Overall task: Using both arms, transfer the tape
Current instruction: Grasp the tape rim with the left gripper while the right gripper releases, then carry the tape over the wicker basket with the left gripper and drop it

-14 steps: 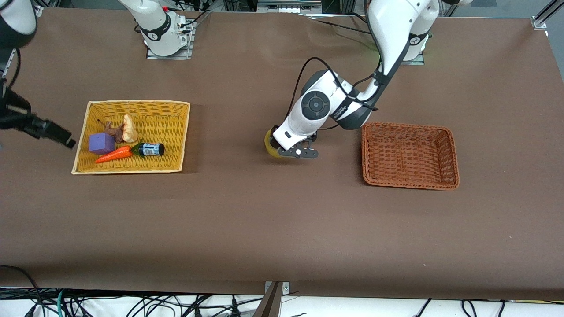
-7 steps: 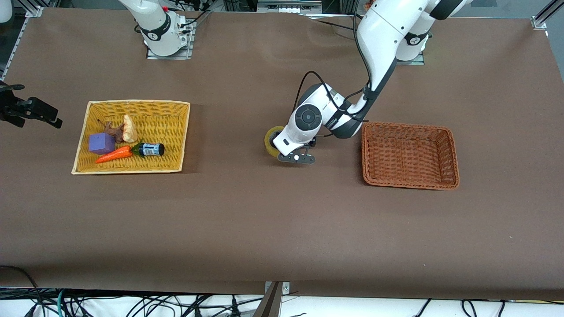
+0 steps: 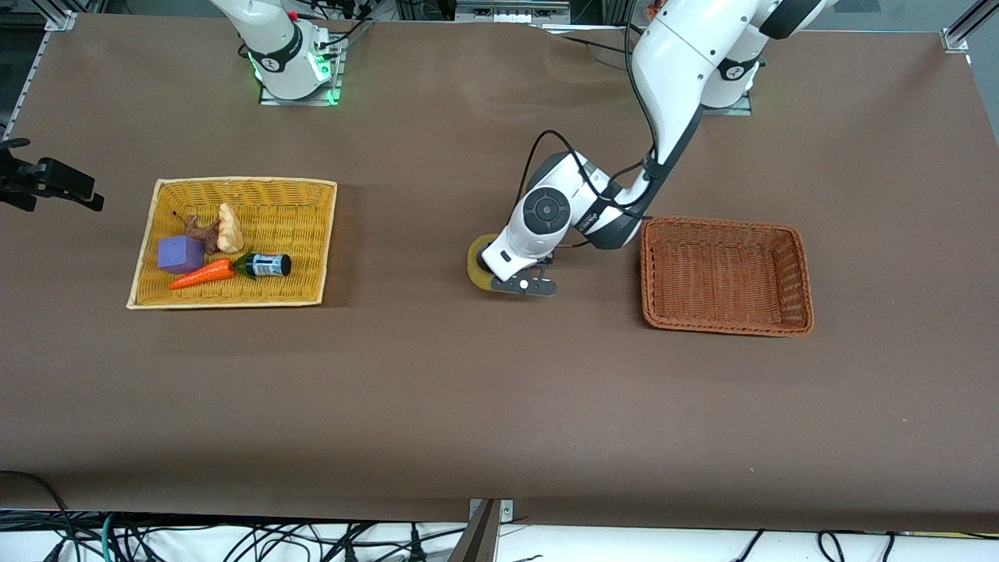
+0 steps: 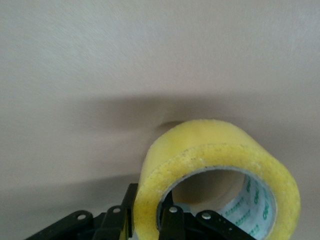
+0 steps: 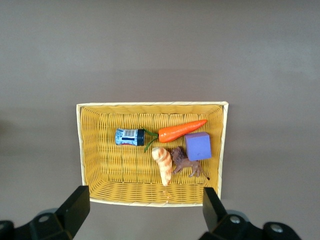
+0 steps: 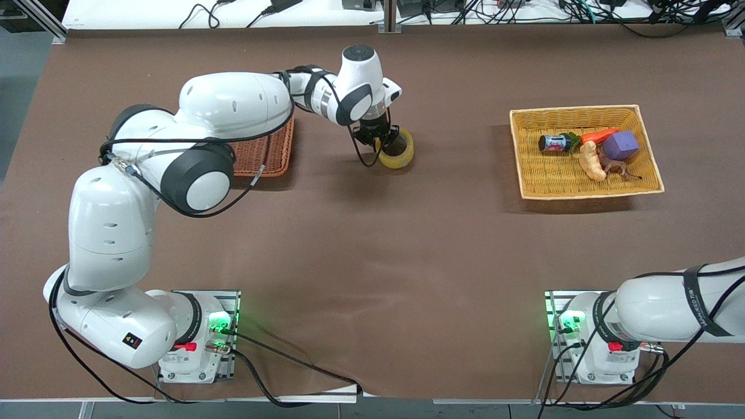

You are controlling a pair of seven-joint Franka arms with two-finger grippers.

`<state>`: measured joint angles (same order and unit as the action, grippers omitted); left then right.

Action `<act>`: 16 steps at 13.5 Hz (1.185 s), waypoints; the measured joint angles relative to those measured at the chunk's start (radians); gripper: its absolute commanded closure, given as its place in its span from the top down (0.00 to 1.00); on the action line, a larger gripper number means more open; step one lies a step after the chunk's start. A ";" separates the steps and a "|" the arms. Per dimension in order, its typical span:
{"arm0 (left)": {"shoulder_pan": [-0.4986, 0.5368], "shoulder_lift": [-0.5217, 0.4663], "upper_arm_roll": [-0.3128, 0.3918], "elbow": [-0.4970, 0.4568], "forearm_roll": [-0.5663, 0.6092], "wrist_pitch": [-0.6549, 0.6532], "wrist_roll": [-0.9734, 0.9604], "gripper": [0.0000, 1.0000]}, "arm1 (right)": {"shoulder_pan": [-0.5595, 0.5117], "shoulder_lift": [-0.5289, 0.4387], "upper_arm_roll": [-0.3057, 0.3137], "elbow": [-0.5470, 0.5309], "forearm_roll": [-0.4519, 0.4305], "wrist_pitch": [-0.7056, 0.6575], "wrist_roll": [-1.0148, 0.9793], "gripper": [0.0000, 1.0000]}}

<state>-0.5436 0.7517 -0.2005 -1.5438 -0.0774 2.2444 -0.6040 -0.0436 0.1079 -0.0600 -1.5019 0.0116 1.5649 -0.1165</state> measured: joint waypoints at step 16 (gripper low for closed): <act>0.538 -0.161 0.015 0.023 0.195 -0.624 0.472 0.00 | 0.003 0.037 -0.005 0.036 -0.022 -0.011 0.000 1.00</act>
<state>-0.0054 0.5903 -0.1859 -1.5204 0.1175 1.6209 -0.1319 -0.0407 0.1452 -0.0646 -1.4660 -0.0103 1.5537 -0.1164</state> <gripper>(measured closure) 0.775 0.000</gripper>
